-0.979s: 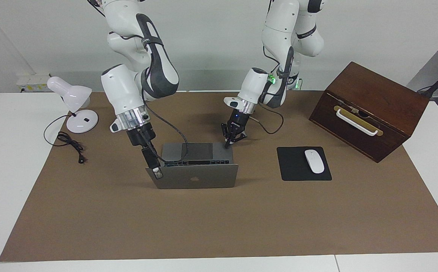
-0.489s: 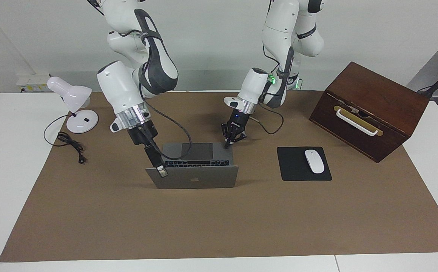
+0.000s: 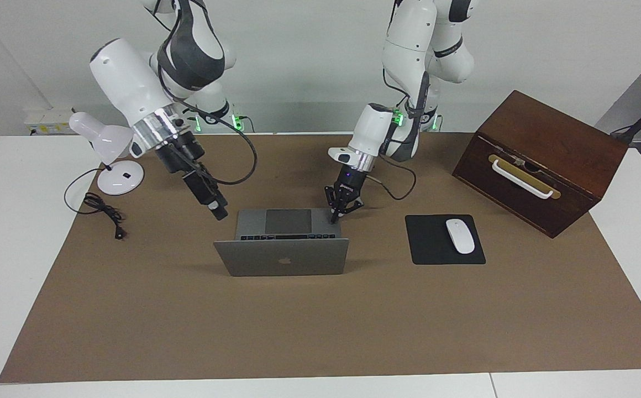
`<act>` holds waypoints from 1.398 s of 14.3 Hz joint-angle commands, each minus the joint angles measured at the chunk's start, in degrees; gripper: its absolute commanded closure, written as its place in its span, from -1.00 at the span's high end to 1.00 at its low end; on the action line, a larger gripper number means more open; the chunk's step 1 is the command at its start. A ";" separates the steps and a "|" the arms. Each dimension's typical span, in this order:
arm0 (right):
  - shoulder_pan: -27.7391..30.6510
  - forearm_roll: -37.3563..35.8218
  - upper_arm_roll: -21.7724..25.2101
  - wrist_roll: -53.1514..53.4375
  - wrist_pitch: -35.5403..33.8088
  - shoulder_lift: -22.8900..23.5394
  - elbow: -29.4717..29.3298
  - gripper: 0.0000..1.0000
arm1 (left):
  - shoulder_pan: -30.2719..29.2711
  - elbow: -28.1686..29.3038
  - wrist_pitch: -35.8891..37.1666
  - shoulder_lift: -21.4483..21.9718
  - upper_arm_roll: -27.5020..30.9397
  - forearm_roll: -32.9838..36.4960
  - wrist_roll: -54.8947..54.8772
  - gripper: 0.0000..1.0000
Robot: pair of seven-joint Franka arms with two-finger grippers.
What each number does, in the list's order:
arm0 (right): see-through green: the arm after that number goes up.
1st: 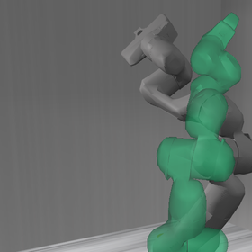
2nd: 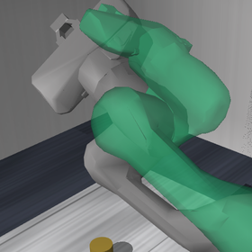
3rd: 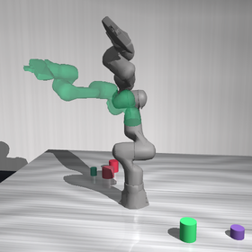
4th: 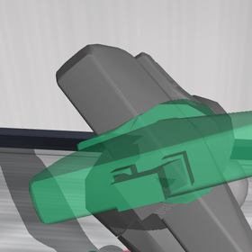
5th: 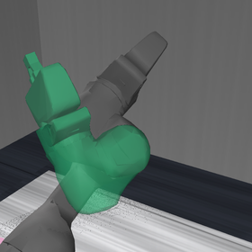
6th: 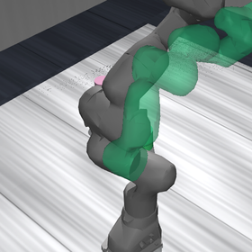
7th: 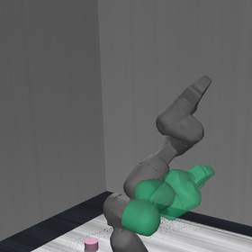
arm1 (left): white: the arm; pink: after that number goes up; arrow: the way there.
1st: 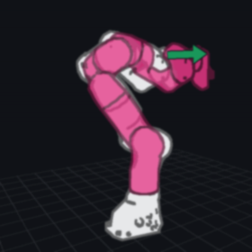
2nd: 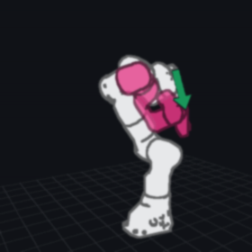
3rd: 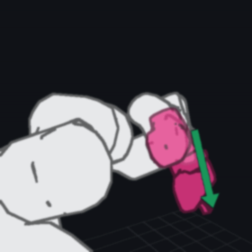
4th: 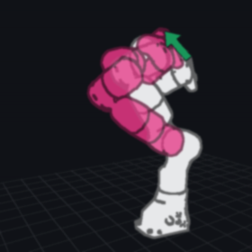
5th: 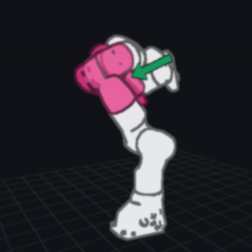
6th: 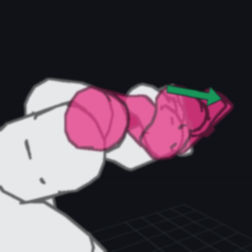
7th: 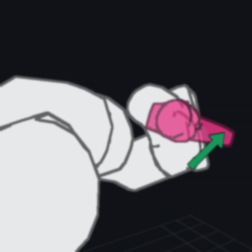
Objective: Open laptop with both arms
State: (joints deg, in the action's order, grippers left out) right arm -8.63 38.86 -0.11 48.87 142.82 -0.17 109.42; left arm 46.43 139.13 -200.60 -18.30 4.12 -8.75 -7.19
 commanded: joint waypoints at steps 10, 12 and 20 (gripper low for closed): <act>10.99 -4.73 0.20 -55.61 -11.74 -1.06 -3.85 1.00 | -4.59 -1.93 13.30 8.45 -0.08 -0.83 2.27 -1.00; 13.63 -13.50 0.11 -57.40 -19.46 -0.62 -8.23 1.00 | -6.43 -1.93 16.97 10.55 -0.08 -0.83 2.27 -1.00; 15.67 -29.62 0.82 -45.48 -46.02 -1.41 -13.53 1.00 | -12.15 -5.00 42.36 20.31 0.19 -0.74 2.09 -0.02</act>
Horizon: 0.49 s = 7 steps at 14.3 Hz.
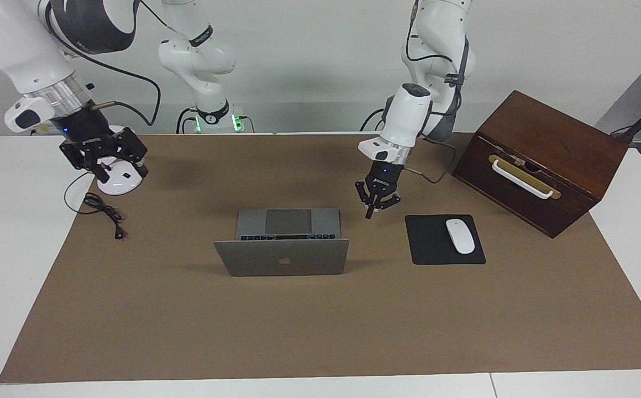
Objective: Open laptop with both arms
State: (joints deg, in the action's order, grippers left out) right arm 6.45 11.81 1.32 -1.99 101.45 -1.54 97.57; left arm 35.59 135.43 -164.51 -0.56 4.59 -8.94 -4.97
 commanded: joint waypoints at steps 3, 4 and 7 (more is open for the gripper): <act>-0.12 -8.36 -1.23 9.98 -9.32 -1.01 -1.25 1.00 | -4.56 -4.21 15.07 4.77 -0.19 -0.55 -0.30 1.00; -0.21 -10.21 -1.41 9.99 -11.43 -1.53 -0.90 1.00 | -6.22 -4.91 16.92 5.56 -0.19 -0.55 -0.47 1.00; 0.40 -10.93 -1.32 9.90 -16.81 -2.76 -0.72 1.00 | -10.80 -9.12 25.26 6.80 -0.19 -0.29 -0.56 1.00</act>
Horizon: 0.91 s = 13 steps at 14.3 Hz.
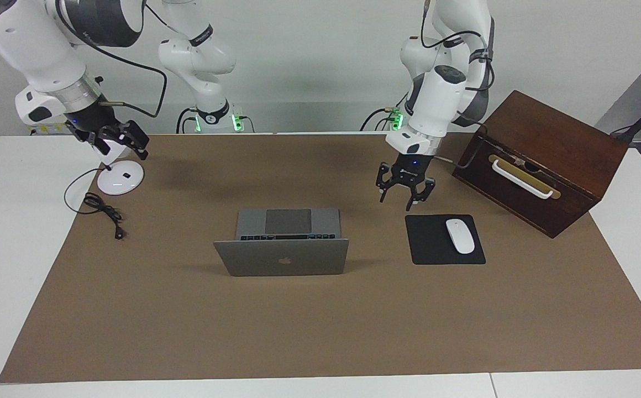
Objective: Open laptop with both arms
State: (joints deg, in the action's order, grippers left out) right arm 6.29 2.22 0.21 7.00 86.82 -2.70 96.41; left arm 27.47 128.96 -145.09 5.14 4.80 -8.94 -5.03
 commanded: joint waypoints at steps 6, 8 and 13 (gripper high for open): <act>0.22 -2.30 -0.38 5.13 5.62 -8.46 8.95 1.00 | -12.42 -12.48 23.86 2.50 -0.32 0.50 -0.42 1.00; 0.04 -2.30 -0.38 5.39 8.62 -8.99 10.11 1.00 | -14.54 -16.00 29.66 2.50 -0.41 3.30 -0.33 1.00; -2.68 -2.22 -0.82 7.77 10.74 -5.92 6.34 1.00 | -20.07 -22.86 38.28 1.89 -0.41 5.95 0.02 1.00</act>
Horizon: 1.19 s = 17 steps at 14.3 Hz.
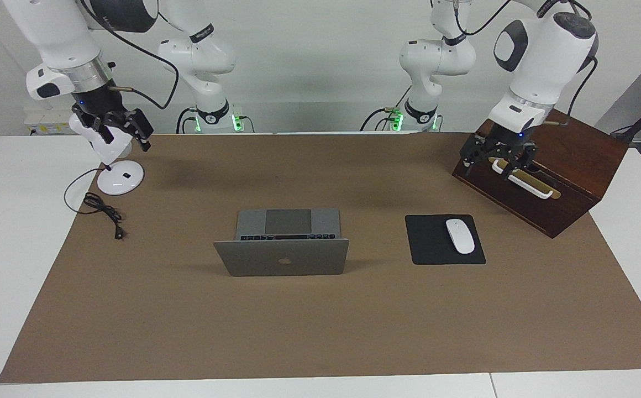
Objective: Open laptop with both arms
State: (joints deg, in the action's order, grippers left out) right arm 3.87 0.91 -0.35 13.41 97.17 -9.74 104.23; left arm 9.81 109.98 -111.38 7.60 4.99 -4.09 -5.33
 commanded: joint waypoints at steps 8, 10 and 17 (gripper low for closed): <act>-1.58 -1.00 -0.35 1.35 -0.05 4.98 -6.49 1.00 | -5.24 -23.66 21.73 -7.15 -0.59 1.02 0.32 1.00; -1.58 -1.00 -0.88 1.44 -0.58 6.30 -8.51 1.00 | -5.16 -23.58 20.95 -7.24 -0.68 1.01 0.32 1.00; -1.50 -2.05 -1.23 0.57 1.26 7.36 -9.04 1.00 | -4.54 -22.17 17.87 -8.30 -0.77 1.19 0.32 1.00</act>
State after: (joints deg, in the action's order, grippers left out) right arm 2.36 0.53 -1.11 13.80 97.72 -3.27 96.35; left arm 5.06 88.44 -92.74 -0.15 4.46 -3.85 -5.30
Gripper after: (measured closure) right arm 0.000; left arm 0.000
